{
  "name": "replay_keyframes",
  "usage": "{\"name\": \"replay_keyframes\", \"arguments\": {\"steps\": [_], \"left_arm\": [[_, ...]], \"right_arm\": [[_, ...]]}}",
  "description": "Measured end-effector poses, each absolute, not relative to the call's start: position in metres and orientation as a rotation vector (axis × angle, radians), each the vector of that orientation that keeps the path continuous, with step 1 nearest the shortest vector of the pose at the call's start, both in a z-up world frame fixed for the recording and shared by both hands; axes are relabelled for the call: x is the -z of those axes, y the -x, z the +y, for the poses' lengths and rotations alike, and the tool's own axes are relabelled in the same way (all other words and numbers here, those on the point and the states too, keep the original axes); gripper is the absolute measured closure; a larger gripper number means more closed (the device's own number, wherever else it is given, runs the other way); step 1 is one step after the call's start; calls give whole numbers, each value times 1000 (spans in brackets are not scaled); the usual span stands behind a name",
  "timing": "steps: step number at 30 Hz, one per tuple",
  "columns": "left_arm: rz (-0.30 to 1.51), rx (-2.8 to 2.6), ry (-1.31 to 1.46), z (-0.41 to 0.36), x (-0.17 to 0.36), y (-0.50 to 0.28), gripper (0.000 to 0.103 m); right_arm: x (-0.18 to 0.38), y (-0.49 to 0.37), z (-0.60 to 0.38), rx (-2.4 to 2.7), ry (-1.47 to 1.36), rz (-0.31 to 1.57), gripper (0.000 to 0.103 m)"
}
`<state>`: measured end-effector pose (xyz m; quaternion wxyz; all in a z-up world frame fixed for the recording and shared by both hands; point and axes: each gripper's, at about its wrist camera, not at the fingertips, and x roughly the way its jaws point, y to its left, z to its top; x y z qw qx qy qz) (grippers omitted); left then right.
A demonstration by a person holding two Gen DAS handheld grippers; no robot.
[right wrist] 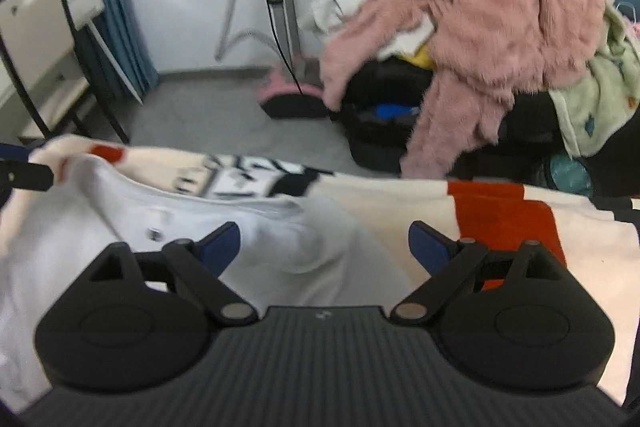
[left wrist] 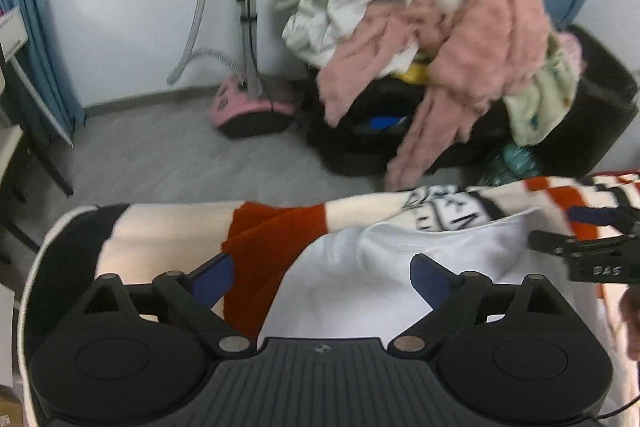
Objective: Fold clothes
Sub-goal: 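Lay the T-shirt flat on the bed and open the left gripper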
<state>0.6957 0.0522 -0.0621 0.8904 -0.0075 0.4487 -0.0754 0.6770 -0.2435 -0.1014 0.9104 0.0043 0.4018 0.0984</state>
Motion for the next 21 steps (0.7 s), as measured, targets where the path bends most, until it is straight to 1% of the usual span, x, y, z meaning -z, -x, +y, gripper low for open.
{"name": "replay_keyframes", "arguments": {"steps": [3,9,15,19,21], "left_arm": [[853,154,28,46,38,-657,7],[699,131,25,32,-9,-541,7],[590,122,111,19,-49,-380,7],[542,109,146,21,-53,-269,7],[522,101,180,26,-50,-219,7]], "right_arm": [[85,-648,-240,-192,-26,735,11],[44,-541,-230,-157,-68,567,11],[2,-407,-230,-121,-117,453,11],[-18,-314,-230,-105,-137,406,11],[-16,-280,-231,-109,-140,393,11]]}}
